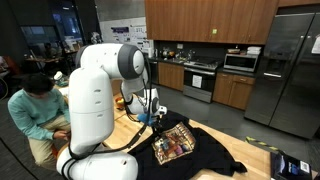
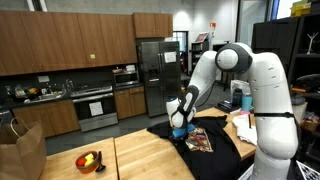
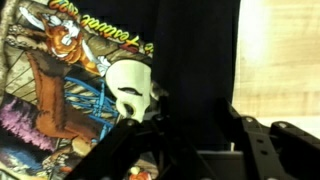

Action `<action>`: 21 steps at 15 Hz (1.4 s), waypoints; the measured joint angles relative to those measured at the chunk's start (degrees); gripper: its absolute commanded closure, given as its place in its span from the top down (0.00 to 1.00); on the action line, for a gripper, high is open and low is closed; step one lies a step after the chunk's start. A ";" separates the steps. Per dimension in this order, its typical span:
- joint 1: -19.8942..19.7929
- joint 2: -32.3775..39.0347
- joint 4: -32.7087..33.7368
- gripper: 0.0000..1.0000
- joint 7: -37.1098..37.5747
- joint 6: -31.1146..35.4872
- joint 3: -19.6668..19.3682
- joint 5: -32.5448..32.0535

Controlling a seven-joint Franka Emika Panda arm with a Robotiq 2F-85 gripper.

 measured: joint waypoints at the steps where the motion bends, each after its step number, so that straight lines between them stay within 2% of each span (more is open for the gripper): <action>1: -0.14 -1.23 -0.64 0.92 1.33 0.56 -1.04 -0.85; 2: -0.43 -2.57 -1.27 0.98 2.60 1.01 -1.90 -1.71; 3: -0.79 -4.01 -1.92 0.99 3.91 1.38 -2.66 -2.51; 10: -6.19 -11.21 -4.30 1.00 14.83 1.11 -4.05 -9.72; 16: -12.03 -10.18 -1.78 1.00 26.83 0.36 -5.70 -11.67; 19: -13.57 -7.81 1.91 1.00 33.28 0.28 -7.62 -12.79; 21: -13.90 -5.49 5.87 1.00 38.90 -1.05 -9.68 -15.88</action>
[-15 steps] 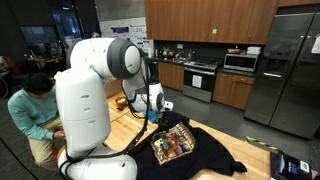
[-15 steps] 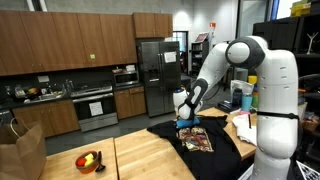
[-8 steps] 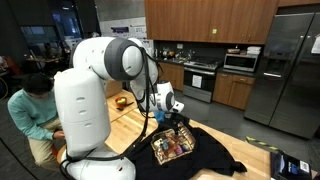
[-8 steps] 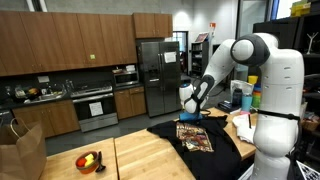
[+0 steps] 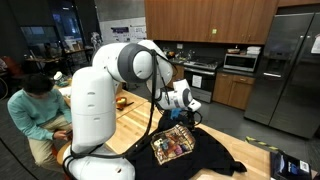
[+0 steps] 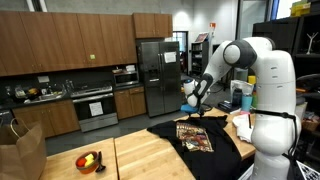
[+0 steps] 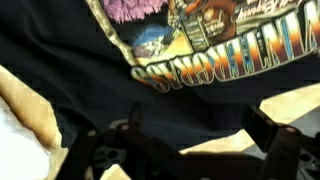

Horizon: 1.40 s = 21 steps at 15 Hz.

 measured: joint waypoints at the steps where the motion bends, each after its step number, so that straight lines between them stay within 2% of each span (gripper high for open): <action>1: -0.08 1.28 2.16 1.00 2.44 -1.11 -1.01 -1.06; 4: -0.58 5.84 8.80 1.00 7.93 -4.76 -3.21 -0.27; 9: -1.39 13.67 18.06 1.00 10.66 -12.70 -3.65 7.61; 18: -1.31 14.78 19.39 1.00 11.47 -13.46 -3.58 7.66; 21: -1.75 15.04 19.29 1.00 10.44 -13.47 -3.06 11.97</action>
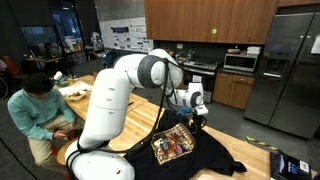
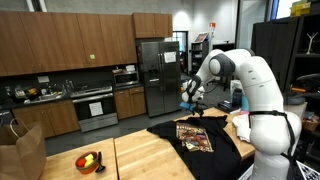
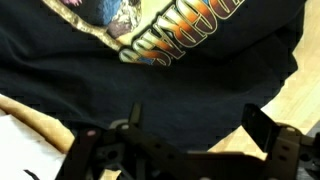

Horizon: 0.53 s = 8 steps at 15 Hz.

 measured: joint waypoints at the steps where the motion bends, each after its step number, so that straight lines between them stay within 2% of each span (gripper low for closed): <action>1: -0.38 0.13 -0.02 1.00 -0.68 -0.02 0.43 2.71; 5: -3.60 -0.01 0.08 1.00 -7.90 -1.22 4.19 18.78; 8: -4.66 -0.49 0.12 1.00 -9.62 -2.18 5.39 22.41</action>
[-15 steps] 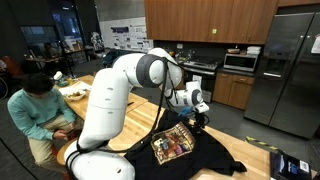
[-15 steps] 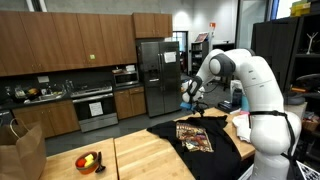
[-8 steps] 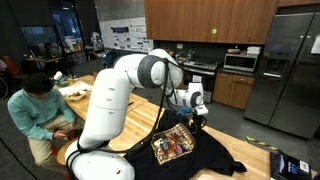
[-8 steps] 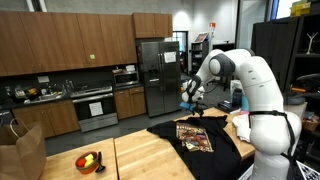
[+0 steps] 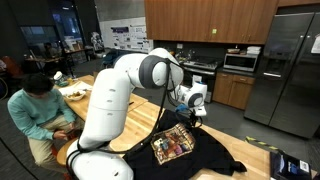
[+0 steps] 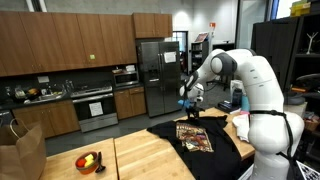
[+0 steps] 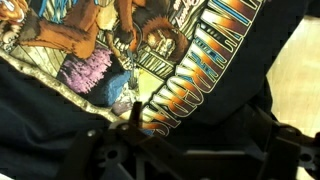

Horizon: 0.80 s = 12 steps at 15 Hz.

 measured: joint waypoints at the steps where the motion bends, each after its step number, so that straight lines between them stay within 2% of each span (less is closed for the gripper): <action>1: -0.06 -0.06 0.00 1.00 -0.01 -0.05 0.06 0.09; 8: 0.19 0.24 -0.01 1.00 -0.02 0.14 0.18 1.68; 12: 0.91 0.83 0.04 1.00 0.82 3.75 0.20 3.88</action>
